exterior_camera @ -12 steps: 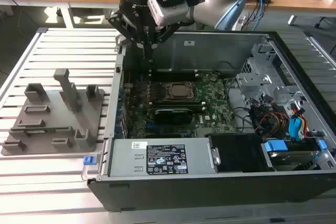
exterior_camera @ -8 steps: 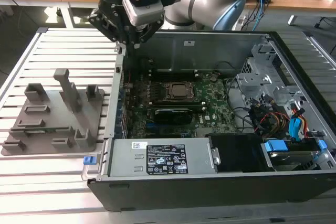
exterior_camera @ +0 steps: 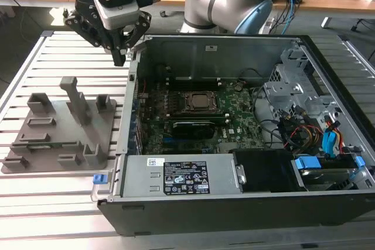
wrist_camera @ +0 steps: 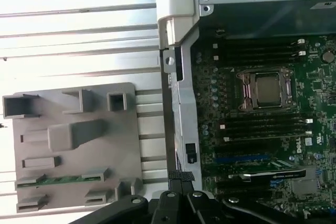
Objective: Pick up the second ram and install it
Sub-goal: 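Reach for the second ram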
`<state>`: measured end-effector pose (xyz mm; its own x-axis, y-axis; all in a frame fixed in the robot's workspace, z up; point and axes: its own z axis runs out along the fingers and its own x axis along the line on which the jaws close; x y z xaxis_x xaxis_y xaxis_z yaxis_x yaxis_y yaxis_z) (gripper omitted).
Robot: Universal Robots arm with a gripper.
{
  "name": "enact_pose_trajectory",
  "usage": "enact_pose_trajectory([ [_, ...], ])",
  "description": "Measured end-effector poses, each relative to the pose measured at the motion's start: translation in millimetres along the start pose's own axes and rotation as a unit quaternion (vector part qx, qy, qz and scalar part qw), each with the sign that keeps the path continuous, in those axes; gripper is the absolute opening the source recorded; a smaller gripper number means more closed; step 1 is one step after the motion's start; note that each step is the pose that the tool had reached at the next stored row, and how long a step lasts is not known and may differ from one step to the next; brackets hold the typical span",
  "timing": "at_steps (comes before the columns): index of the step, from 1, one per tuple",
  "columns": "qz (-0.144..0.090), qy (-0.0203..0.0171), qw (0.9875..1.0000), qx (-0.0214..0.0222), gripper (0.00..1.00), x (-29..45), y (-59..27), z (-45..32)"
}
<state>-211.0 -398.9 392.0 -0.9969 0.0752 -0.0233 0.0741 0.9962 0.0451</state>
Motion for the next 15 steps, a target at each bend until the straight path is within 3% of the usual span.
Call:
enact_pose_trajectory([
  [6, 0.000, 0.0000, 1.0000, 0.0000, 0.11, 22.7, -1.7, -0.3],
  [11, 0.000, 0.0000, 1.0000, 0.0000, 0.11, 46.8, -3.5, -0.5],
  [15, 0.000, 0.0000, 1.0000, 0.0000, 0.11, 57.7, -4.3, -0.5],
])
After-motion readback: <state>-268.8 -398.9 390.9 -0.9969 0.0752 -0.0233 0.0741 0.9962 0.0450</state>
